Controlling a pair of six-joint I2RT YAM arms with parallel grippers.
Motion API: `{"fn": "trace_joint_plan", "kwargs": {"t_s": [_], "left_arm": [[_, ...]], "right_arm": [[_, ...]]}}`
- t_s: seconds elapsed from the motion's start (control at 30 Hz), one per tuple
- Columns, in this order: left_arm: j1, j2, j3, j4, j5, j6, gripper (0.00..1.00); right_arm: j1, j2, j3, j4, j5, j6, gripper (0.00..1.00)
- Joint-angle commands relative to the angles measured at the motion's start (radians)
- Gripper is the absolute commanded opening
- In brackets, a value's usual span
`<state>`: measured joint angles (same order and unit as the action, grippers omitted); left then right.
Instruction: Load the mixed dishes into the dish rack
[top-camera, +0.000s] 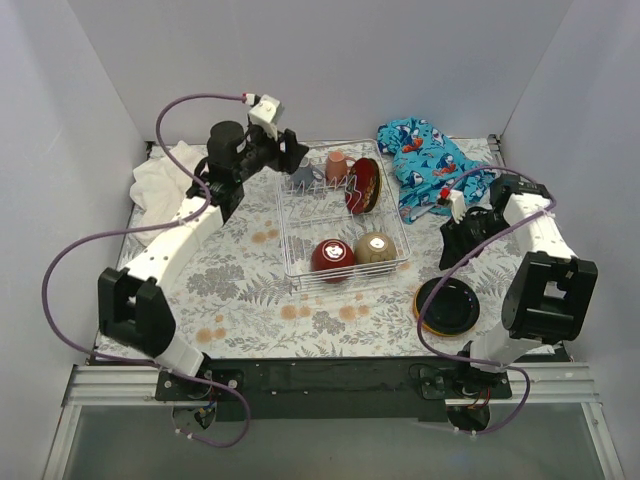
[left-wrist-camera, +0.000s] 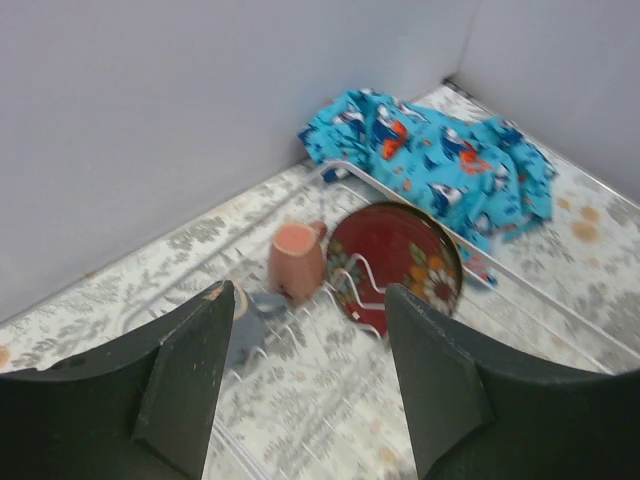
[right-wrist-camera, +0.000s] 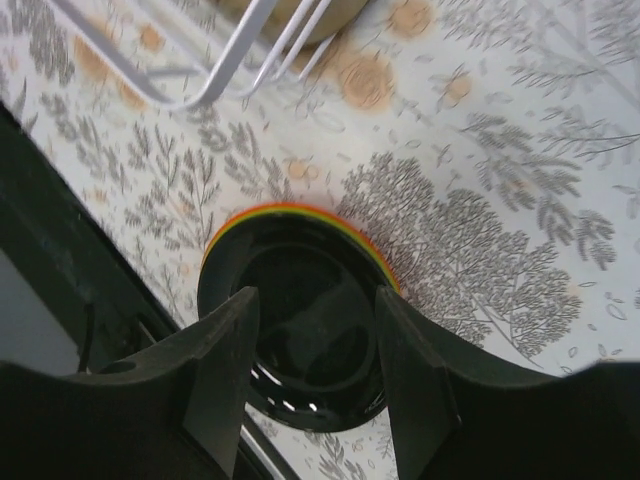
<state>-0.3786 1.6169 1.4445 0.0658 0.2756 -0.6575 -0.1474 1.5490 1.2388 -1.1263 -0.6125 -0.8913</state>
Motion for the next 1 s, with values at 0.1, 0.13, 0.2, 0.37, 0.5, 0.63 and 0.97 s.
{"fn": "trace_joint_plan", "kwargs": {"t_s": [0.1,0.13,0.2,0.37,0.5,0.63,0.97], "left_arm": [[0.003,-0.212,-0.321,-0.148,0.209,0.027,0.61],[0.003,-0.225,-0.341,-0.155,0.211,0.027,0.61],[0.003,-0.262,-0.389,-0.179,0.209,0.047,0.61],[0.003,-0.279,-0.430,-0.230,0.194,0.137,0.60],[0.006,-0.273,-0.438,-0.236,0.185,0.163,0.60],[0.007,-0.252,-0.431,-0.228,0.188,0.160,0.60],[0.007,-0.183,-0.363,-0.216,0.191,0.164,0.60]], "right_arm": [[-0.001,0.103,0.060,-0.155,0.045,-0.287,0.60],[-0.001,0.135,0.079,-0.152,0.051,-0.285,0.61],[-0.001,0.158,0.093,-0.129,0.059,-0.275,0.64],[-0.001,0.215,0.080,-0.102,0.108,-0.310,0.64],[-0.001,0.237,0.044,-0.130,0.167,-0.379,0.62],[-0.001,0.230,0.002,-0.109,0.210,-0.408,0.61],[-0.001,0.252,-0.055,-0.015,0.260,-0.397,0.56]]}}
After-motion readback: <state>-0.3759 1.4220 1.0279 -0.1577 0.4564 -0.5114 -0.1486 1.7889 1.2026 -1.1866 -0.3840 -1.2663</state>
